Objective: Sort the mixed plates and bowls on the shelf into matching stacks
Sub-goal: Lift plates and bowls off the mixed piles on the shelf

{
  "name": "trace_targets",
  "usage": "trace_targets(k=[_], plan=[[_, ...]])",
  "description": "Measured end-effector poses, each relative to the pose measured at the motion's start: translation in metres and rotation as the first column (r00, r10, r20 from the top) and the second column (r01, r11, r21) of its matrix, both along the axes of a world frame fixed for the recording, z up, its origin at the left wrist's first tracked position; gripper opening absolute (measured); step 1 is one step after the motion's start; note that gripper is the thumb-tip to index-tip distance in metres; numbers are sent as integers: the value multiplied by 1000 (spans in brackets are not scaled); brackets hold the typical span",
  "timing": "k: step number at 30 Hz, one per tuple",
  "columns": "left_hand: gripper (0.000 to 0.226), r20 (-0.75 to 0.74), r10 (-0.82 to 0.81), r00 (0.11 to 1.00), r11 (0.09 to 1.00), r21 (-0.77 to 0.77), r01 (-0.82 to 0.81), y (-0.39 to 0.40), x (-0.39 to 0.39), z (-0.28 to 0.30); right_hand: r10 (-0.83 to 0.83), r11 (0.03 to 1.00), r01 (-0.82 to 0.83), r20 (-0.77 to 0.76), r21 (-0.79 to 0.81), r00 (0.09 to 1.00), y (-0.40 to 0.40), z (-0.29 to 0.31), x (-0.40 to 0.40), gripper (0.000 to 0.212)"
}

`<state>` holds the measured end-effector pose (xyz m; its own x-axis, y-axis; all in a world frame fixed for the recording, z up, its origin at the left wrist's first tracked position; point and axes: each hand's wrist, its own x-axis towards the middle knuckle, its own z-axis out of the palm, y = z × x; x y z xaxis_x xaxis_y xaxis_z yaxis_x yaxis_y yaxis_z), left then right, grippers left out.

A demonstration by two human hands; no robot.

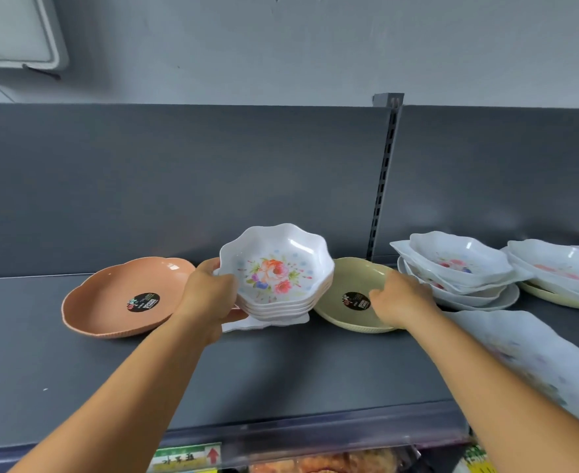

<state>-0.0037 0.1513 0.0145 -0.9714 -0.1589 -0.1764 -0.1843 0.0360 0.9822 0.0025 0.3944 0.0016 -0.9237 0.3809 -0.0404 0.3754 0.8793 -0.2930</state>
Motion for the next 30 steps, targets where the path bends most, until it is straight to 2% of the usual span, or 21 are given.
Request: trace_targets(k=[3, 6, 7, 9, 11, 15, 18, 20, 25, 30], plan=[[48, 2, -23, 1000, 1000, -8, 23, 5, -4, 0, -24, 1000, 23, 81, 13, 996, 12, -4, 1, 17], [48, 8, -33, 999, 999, 10, 33, 12, -5, 0, -34, 999, 34, 62, 3, 997, 12, -4, -2, 3], [48, 6, -35, 999, 999, 15, 35, 13, -5, 0, -38, 999, 38, 50, -2, 998, 11, -5, -3, 7], [49, -3, -40, 999, 999, 8, 40, 15, -5, 0, -57, 998, 57, 19, 3, 998, 10, -6, -5, 31], [51, -11, -40, 999, 999, -1, 40, 15, -6, 0, -85, 995, 86, -7, 57, 996, 15, -9, -6, 45], [52, -24, -30, 999, 1000, 6, 30, 13, -5, -1, -102, 991, 101, 4, 85, 995, 26, -7, -1, 38], [50, -42, -32, 999, 999, 7, 32, 14, -2, -4, -127, 991, 128, -45, 33, 991, 33, -9, 2, 37], [50, -52, -34, 998, 999, 6, 34, 13, -2, -6, -135, 991, 135, -80, -6, 988, 39, -14, 3, 30], [52, -66, -44, 997, 999, 9, 45, 16, -2, -11, -133, 986, 123, -86, -111, 987, 52, -26, 7, 26], [52, -79, -56, 995, 998, 8, 57, 18, -3, -12, -185, 947, 141, -135, -288, 973, 60, -29, 6, 5]])
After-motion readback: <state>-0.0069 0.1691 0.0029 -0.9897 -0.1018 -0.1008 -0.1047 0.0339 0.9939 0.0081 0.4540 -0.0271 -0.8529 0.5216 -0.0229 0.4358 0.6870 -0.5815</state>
